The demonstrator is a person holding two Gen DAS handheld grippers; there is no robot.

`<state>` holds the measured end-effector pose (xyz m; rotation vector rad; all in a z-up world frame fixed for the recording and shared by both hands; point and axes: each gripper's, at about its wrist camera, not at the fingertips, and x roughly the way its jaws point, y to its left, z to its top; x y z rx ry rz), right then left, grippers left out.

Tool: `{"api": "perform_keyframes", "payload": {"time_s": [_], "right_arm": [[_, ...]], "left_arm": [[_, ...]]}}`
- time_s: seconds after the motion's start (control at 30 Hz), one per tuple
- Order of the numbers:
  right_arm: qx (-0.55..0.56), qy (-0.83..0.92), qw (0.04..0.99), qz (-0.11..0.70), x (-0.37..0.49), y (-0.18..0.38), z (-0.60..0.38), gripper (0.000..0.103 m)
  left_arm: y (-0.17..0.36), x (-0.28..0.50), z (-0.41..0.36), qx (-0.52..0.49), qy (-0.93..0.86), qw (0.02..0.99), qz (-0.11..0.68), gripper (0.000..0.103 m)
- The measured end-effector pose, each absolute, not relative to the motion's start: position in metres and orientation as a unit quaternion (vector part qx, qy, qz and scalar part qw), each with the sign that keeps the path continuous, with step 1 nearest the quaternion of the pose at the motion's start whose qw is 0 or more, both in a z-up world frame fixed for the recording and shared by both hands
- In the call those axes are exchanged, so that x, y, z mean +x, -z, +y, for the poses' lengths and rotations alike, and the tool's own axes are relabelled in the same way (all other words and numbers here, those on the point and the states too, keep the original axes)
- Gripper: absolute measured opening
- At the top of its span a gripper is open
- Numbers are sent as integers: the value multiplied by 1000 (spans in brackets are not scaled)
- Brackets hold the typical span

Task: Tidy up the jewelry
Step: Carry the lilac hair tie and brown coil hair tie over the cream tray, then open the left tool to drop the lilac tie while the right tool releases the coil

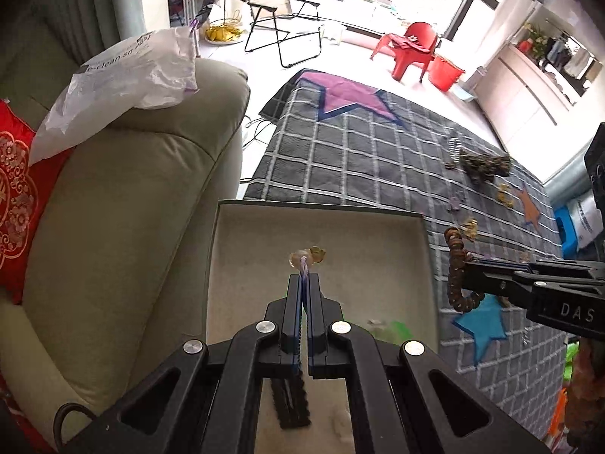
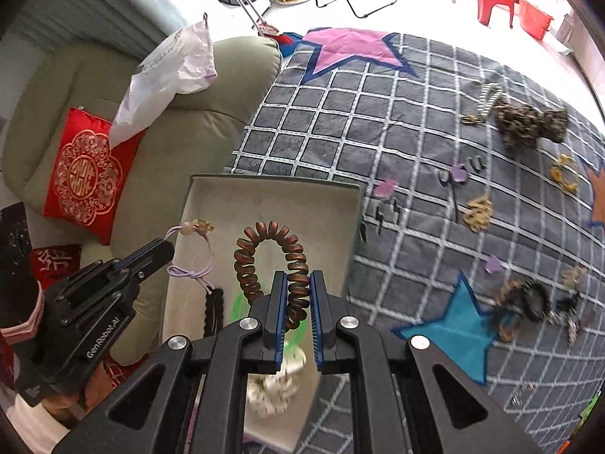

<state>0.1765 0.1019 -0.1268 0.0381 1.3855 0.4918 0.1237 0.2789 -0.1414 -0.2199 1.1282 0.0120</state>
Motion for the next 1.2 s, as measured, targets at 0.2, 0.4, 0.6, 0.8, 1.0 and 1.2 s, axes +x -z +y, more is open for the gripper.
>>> {"api": "perform_keyframes", "payload": {"time_s": [0.2,0.4,0.6,0.8,1.0,1.2], "right_arm": [[7,-216,738,639,196,155,116,12],[3,-204,732,650,207,183,126,12],[-1,-193,724,663,212,206,132,12],[-5,-193,724,662,214,210,134,13],[-1,-194,720,667,213,211,136,13],[13,-199,713,672,213,209,131,36]], "left_arm": [[170,141,282,-95,-19,835,542,3],[191,148,282,-90,-27,828,552,3],[202,148,279,-76,-39,824,561,3],[211,146,277,-72,-54,812,576,3],[214,146,273,-66,-64,804,588,3],[211,145,272,-59,-76,802,589,3]]}}
